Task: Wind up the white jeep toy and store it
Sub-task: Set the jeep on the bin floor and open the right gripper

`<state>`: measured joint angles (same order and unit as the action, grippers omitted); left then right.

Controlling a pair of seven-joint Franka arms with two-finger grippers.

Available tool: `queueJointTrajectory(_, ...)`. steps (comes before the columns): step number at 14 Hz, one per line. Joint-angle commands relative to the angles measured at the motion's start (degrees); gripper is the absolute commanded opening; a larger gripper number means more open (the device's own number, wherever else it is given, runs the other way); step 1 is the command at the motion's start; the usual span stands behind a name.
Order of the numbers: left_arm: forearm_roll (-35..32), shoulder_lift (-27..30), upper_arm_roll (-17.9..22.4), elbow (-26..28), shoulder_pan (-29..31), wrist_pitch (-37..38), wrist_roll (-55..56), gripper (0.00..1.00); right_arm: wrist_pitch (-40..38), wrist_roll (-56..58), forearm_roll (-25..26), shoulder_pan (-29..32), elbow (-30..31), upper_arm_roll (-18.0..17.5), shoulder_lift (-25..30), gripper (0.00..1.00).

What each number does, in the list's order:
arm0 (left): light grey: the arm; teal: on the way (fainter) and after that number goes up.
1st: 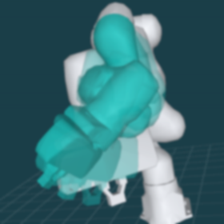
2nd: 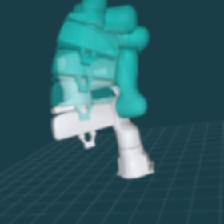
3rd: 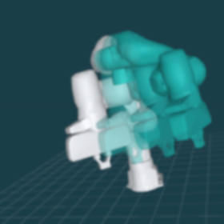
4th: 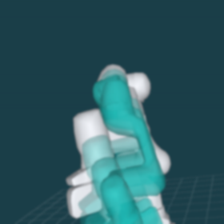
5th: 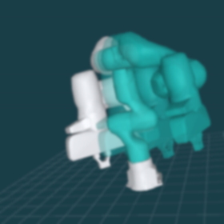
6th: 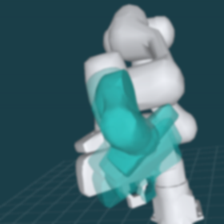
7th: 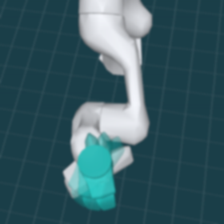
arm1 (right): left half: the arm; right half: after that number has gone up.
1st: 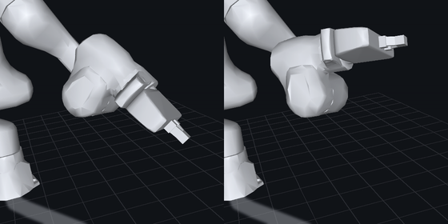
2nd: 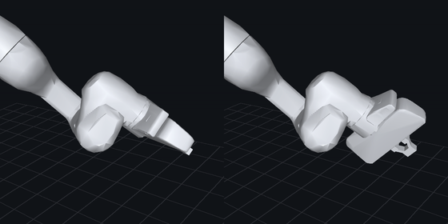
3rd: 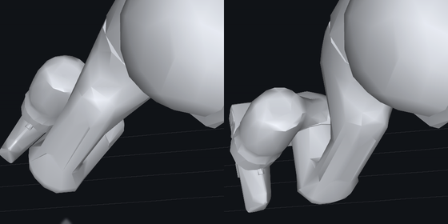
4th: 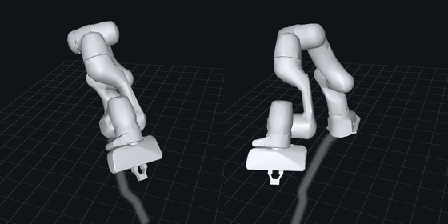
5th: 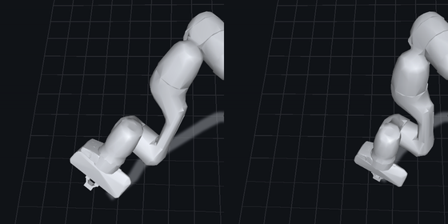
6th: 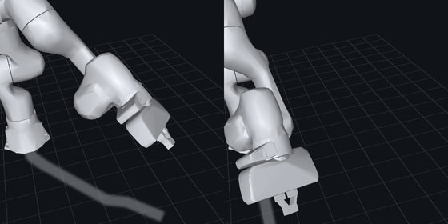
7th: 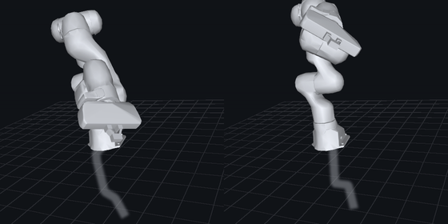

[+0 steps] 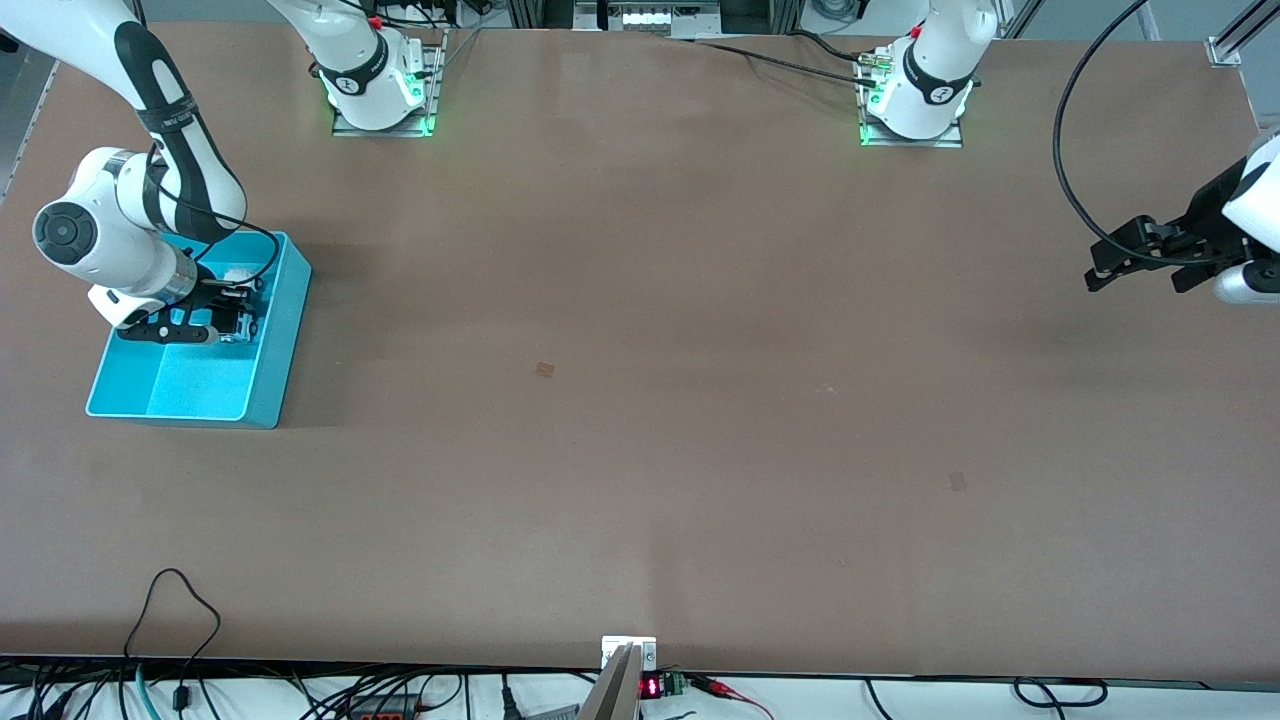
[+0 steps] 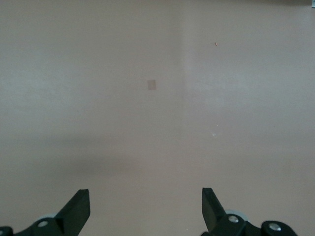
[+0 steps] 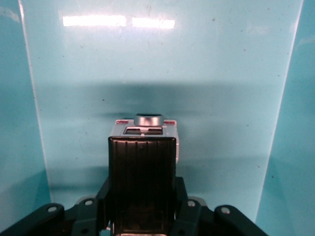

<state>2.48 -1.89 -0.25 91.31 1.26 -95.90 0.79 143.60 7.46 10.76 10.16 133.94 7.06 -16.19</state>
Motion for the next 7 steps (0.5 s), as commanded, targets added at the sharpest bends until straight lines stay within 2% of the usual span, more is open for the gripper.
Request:
queueJointTrajectory(1, 0.86, 0.22, 0.87, -0.95, 0.75, 1.25, -0.52, 1.00, 0.81, 1.15, -0.04, 0.74, 0.01, -0.29, -0.24, 0.63)
queueJointTrajectory(3, 0.95, 0.22, -0.02, -0.95, 0.59, 1.25, -0.44, 1.00, 0.81, 1.15, -0.04, 0.74, 0.01, -0.29, -0.24, 0.70)
queueJointTrajectory(6, 0.86, 0.22, 0.07, -0.95, 0.32, 1.33, -0.35, 1.00, 0.89, 1.15, -0.04, 0.74, -0.08, -0.38, -0.15, 0.95)
queueJointTrajectory(7, 0.86, 0.31, -0.02, -0.95, 0.50, 1.33, -0.35, 1.00, 0.89, 1.24, 0.05, 0.74, -0.08, -0.29, 0.02, 1.00)
